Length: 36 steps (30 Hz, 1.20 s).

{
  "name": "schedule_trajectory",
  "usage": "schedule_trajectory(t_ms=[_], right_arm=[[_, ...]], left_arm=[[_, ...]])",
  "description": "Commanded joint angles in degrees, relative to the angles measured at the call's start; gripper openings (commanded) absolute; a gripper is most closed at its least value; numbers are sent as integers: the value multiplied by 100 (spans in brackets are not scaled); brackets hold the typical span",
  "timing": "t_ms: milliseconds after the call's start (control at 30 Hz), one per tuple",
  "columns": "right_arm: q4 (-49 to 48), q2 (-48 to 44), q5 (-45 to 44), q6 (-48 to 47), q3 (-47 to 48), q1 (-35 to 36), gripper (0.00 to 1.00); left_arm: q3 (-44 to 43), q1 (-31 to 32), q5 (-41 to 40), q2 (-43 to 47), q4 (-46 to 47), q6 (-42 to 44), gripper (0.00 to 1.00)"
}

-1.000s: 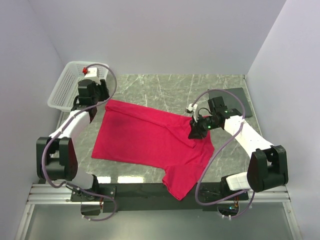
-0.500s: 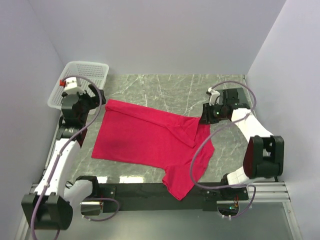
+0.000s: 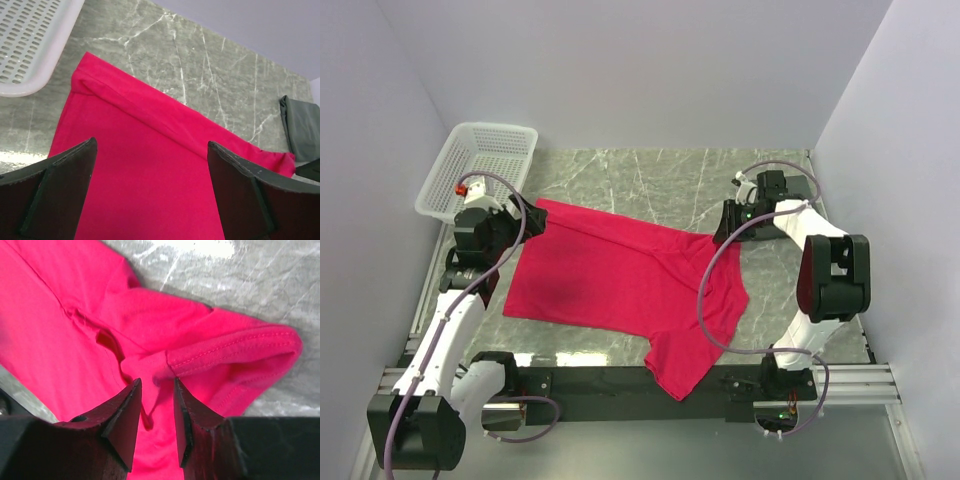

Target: Fold and stack the t-shirts

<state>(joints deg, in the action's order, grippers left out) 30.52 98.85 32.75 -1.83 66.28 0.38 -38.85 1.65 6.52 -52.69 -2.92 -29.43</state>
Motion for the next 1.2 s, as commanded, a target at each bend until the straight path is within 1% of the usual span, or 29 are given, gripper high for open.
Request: schedule_trajectory(t_ms=[0,167,300,333,367,400,500,533,667,700,833,967,1067,1100,1167], right_arm=[[-126,100,170,358,306,-12,39],[-143,170,-84,437,219,49,35],[-117,179,-348,516,157,67,27],[-125,179,-409,525,148,67,21],[-99,153,-436,517,113,59,19],[-82,118,-462,508,104,67,13],[67,-49,-568,411,43,59,2],[120,-93,-620,376,34,58,0],[532,-234,-928,235,69,50,0],[760,-234,-981,87,78,50,0],[1481,-42,-1017,-10,262,58,0],[1580,143,-981,42,201,58,0],[1501,161,-929,103,175,58,10],[1483,152,-929,103,157,50,18],[1474,82,-1034,51,210,41,25]], left_arm=[[-17,-16,235,188,151,-160,96],[9,-16,262,189,186,-177,96],[18,-16,297,162,221,-203,96],[18,-16,297,162,230,-203,96],[27,-16,314,153,222,-203,96],[27,-16,314,153,221,-203,96],[44,-16,349,145,239,-212,96],[53,-16,350,153,239,-212,96],[97,-16,385,145,248,-247,96],[106,-16,393,136,248,-265,96],[71,-16,507,-22,441,-309,95],[106,-16,613,-172,590,-388,93],[97,-16,683,-277,617,-450,93],[62,-16,684,-312,608,-423,93],[36,-16,675,-339,608,-406,93]])
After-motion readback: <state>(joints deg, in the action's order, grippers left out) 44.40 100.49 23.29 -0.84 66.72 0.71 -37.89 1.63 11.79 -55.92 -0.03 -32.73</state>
